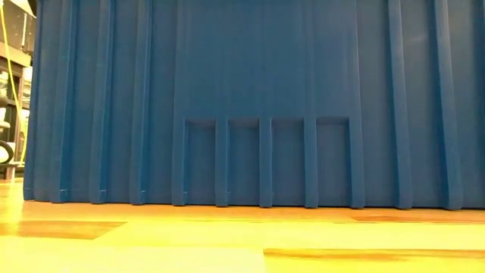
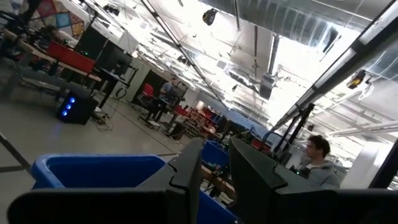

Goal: Pick and place slides into bin
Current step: Put the black slide into the blue container

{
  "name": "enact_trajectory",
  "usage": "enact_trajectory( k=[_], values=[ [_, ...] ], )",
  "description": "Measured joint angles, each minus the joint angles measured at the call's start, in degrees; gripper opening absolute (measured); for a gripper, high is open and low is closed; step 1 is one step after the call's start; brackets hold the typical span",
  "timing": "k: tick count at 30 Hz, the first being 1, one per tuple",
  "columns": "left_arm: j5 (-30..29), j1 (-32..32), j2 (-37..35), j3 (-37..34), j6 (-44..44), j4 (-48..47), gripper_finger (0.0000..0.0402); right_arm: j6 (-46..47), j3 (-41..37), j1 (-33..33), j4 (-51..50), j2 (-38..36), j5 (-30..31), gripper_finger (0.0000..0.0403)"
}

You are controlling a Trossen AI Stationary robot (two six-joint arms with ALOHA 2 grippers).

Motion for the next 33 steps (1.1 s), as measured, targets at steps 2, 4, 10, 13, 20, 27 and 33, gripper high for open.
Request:
enact_trajectory(
  k=[2,4,10,13,20,27,33],
  values=[
    [-0.39,0.00,0.00,0.00,0.08,-0.04,0.0074,0.08,0.00,0.02,-0.84,0.44,0.07,0.0014],
    [-0.52,0.00,0.00,0.02,0.08,-0.37,0.0074,0.45,0.00,-0.02,-1.52,0.46,-0.55,0.0014],
    [-0.82,0.00,0.00,0.04,0.08,-0.45,0.0074,0.85,0.09,0.02,-6.15,0.86,-1.04,0.0014],
    [-0.85,0.00,0.00,0.04,0.08,-0.44,0.0074,0.11,0.09,-0.31,-7.65,0.86,-0.91,0.0014],
    [-0.86,0.00,0.00,0.04,-0.11,-0.38,0.0074,-1.11,-3.17,-1.14,-7.78,1.75,-2.22,0.0014],
    [-1.39,0.00,0.00,0.04,-0.85,-0.08,0.0074,0.28,-8.98,-1.14,1.79,2.08,-1.85,0.0020],
    [-1.01,-0.02,0.00,0.04,-1.60,-0.31,0.0074,-2.15,-9.22,-1.11,2.77,2.19,-0.81,0.0050]
  ],
)
